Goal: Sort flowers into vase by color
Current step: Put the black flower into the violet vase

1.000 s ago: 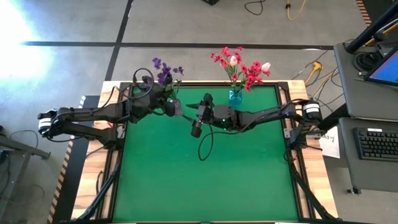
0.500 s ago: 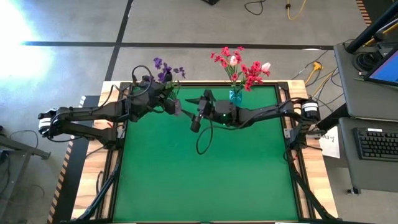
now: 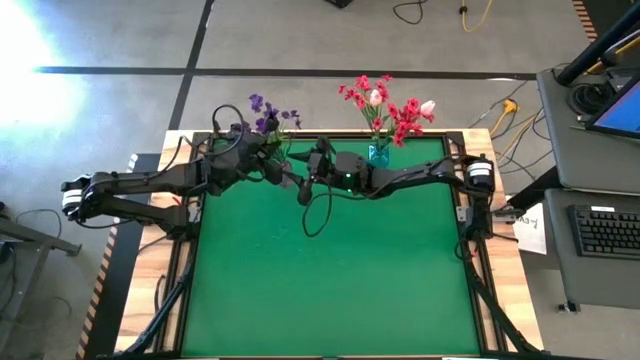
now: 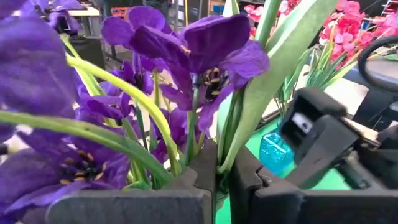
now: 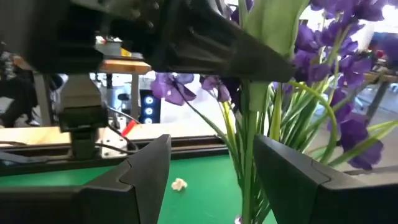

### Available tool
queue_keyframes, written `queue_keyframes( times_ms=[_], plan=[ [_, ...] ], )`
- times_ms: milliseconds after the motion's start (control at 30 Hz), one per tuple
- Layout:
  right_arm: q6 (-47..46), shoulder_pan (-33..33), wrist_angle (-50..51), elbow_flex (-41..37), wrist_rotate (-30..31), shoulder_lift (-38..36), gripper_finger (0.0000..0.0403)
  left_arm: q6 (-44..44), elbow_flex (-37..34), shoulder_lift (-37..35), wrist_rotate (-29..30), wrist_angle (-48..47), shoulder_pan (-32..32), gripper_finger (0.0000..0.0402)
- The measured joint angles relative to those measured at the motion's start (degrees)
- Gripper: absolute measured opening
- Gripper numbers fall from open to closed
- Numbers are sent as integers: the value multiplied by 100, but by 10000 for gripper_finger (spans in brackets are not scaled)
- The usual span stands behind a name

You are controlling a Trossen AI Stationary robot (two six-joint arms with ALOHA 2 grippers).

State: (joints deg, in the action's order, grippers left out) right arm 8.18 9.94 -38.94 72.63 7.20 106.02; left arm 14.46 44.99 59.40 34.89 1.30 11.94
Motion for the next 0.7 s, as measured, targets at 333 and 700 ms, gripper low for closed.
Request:
queue_keyframes(
  times_ms=[333, 700],
  plan=[
    [35, 189, 124, 784, 191, 795, 208, 9, 0, -4, -98, 2, 0, 0],
    [70, 201, 282, 906, 193, 907, 60, 25, -2, -9, -116, -214, 0, 91]
  ],
)
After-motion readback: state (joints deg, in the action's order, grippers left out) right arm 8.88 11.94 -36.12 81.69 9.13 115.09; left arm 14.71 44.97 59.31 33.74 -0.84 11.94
